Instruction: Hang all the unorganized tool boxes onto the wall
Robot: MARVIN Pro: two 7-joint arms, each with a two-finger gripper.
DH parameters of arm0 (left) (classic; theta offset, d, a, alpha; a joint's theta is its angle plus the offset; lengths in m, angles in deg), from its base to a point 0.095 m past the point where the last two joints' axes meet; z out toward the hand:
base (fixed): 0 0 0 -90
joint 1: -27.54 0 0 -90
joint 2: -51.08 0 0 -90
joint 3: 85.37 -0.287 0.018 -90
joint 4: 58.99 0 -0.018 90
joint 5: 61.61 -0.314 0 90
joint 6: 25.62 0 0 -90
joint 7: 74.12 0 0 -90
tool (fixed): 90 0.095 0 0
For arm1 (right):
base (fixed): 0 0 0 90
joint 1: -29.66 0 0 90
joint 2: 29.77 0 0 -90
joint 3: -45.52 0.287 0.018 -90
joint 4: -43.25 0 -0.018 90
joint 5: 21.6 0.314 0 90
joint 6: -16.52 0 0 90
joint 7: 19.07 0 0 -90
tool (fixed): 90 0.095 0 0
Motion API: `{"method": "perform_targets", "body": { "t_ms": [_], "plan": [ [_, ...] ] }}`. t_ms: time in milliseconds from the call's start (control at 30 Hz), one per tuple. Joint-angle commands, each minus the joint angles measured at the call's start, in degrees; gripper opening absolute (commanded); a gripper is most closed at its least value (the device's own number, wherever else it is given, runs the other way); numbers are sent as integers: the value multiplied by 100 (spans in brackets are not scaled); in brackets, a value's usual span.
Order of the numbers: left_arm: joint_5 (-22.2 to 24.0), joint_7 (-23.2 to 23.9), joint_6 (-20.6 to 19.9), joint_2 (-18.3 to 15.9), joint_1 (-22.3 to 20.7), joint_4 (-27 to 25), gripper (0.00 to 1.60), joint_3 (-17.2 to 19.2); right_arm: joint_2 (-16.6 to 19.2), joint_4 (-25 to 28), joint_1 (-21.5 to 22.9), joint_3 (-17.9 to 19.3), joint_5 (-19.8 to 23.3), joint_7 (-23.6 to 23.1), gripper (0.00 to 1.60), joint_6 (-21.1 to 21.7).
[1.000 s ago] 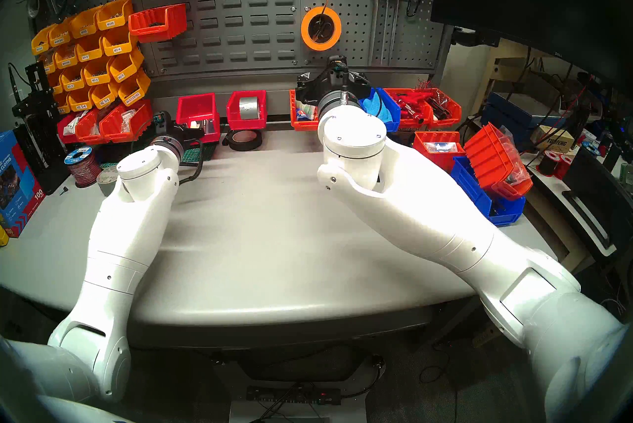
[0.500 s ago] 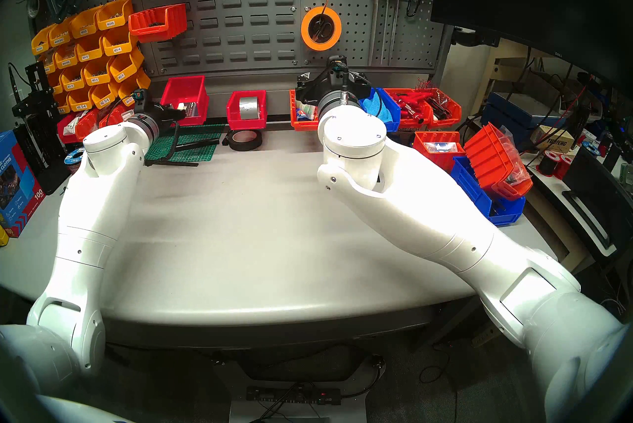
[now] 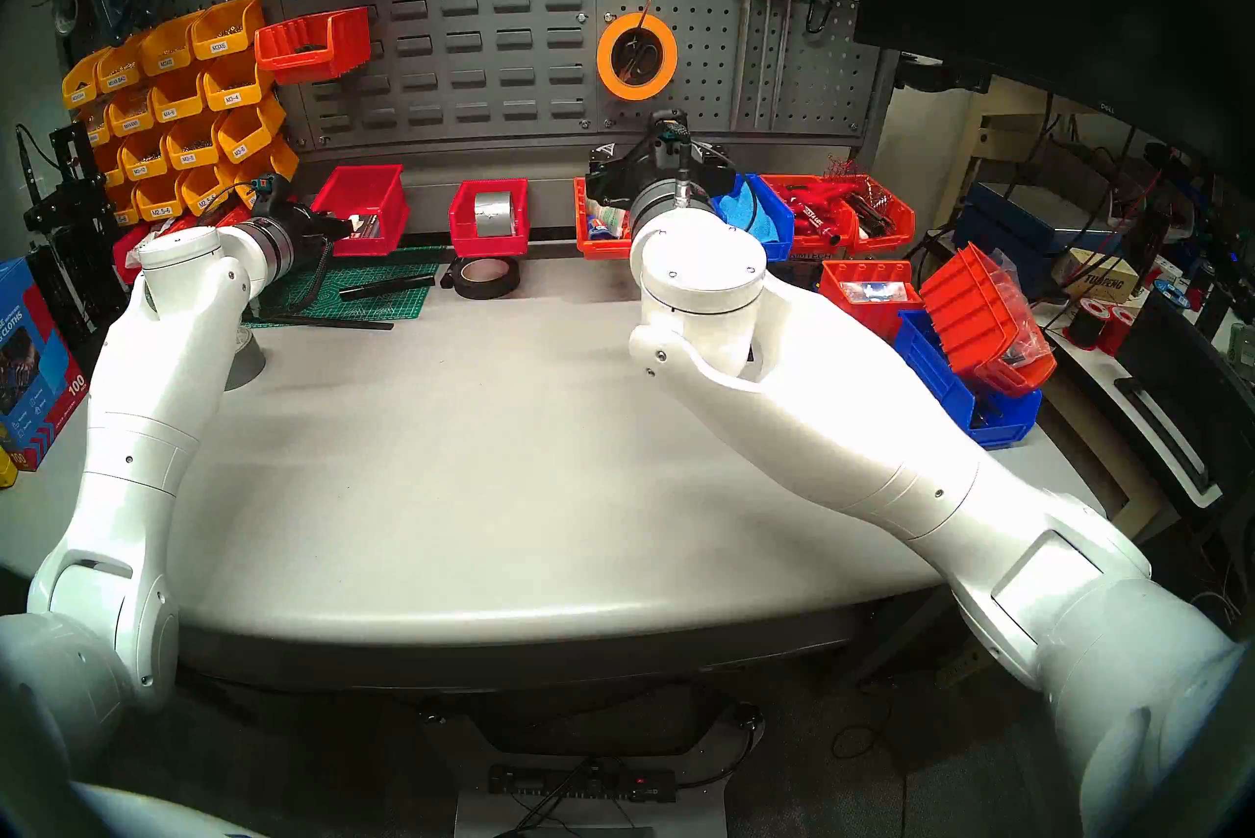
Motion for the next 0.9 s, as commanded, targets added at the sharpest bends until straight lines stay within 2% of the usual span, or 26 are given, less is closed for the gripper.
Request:
{"method": "perform_targets", "body": {
  "t_ms": [0, 167, 400, 867],
  "plan": [
    [55, 224, -107, -124, -684, 212, 0, -21, -14, 43, 81, 27, -31, -3, 160, 4],
    [101, 349, -252, -129, -825, 399, 0, -35, -14, 43, 81, 27, -31, -3, 160, 5],
    [64, 556, -492, -176, -1221, 897, 0, -277, -14, 43, 82, 26, -32, -3, 160, 5],
    [-99, 778, -479, -159, -1702, 1485, 0, -662, -14, 43, 82, 26, -32, -3, 160, 5]
  ]
}}
